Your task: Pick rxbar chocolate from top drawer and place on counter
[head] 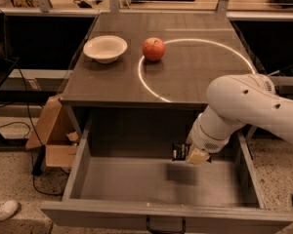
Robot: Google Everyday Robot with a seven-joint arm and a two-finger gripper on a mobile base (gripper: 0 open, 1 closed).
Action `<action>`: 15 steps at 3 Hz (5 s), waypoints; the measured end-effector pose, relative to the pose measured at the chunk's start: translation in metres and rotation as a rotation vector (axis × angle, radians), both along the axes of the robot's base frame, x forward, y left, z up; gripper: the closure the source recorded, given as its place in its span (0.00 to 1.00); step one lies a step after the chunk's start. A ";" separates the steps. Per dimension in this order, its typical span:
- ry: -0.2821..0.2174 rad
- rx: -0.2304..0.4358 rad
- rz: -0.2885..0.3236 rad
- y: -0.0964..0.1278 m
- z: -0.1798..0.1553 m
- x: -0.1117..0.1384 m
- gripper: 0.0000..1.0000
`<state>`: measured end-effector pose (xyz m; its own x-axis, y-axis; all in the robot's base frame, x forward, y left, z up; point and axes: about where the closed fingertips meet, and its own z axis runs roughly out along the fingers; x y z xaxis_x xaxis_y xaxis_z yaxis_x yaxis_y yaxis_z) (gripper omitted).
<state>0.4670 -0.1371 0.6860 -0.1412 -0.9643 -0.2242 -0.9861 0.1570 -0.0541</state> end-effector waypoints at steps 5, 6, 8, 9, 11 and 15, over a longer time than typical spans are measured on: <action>-0.092 -0.017 -0.074 -0.046 0.077 -0.016 1.00; -0.144 -0.021 -0.103 -0.063 0.103 -0.017 1.00; -0.269 -0.055 -0.144 -0.081 0.167 -0.012 1.00; -0.327 -0.039 -0.131 -0.051 0.198 0.044 1.00; -0.330 -0.022 -0.102 -0.042 0.208 0.078 1.00; -0.287 0.011 -0.076 -0.038 0.201 0.141 1.00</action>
Offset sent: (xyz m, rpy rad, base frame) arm -0.0110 -0.0306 0.0769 -0.0055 -0.0990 -0.0327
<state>0.6075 -0.1747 0.8866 -0.1427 -0.9505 -0.2760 -0.9162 0.2323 -0.3264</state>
